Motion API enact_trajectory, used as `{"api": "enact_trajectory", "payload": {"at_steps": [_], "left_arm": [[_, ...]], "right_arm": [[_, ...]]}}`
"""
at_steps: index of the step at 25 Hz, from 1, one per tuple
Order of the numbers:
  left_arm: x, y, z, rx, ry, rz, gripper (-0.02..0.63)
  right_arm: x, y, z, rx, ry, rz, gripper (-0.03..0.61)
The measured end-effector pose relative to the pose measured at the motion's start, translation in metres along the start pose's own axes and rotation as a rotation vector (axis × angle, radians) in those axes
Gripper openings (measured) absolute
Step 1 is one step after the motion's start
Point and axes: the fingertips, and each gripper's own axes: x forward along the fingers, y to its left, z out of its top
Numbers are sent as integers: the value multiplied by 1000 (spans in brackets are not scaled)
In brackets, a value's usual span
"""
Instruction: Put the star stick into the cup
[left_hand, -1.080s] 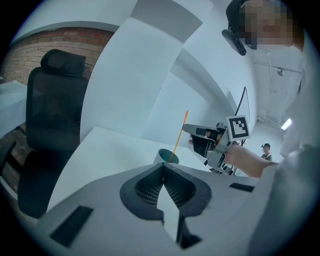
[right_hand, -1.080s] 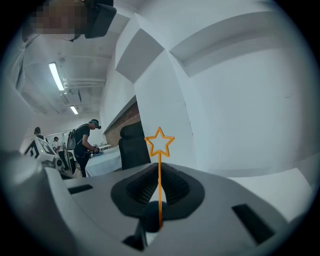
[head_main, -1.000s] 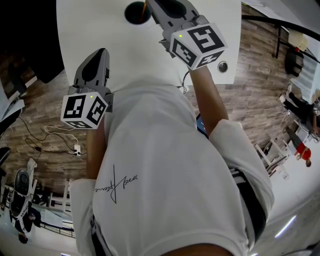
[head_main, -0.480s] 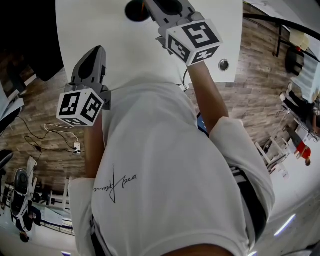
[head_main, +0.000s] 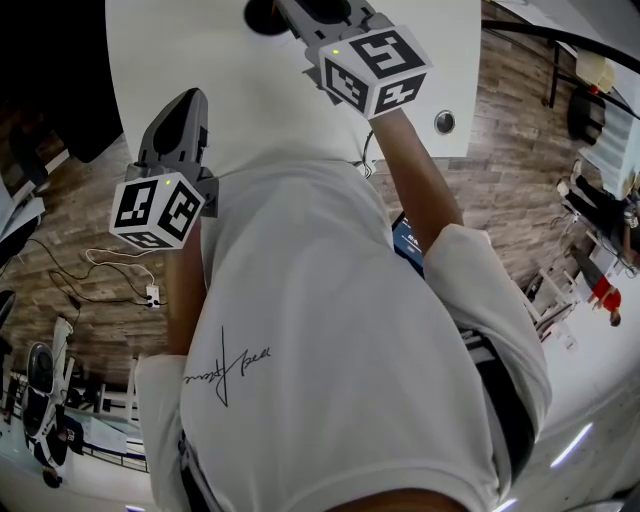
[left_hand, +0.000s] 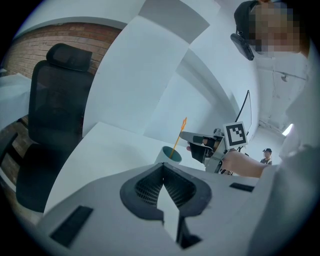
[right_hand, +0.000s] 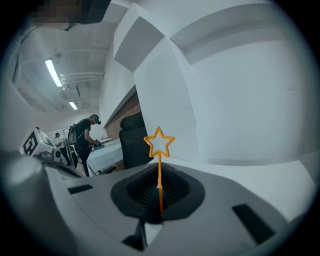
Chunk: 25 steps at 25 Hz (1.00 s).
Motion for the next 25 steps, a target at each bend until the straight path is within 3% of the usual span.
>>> {"api": "enact_trajectory", "payload": {"at_steps": [14,25], "left_arm": [[0,1,-3,-10,0,-10,8],[4,-10,-4,2,-8,-22,8]], "right_arm": [[-8,-4,-7,22,45,17,54],[-25,-6,0,-21,29,6,67]]}}
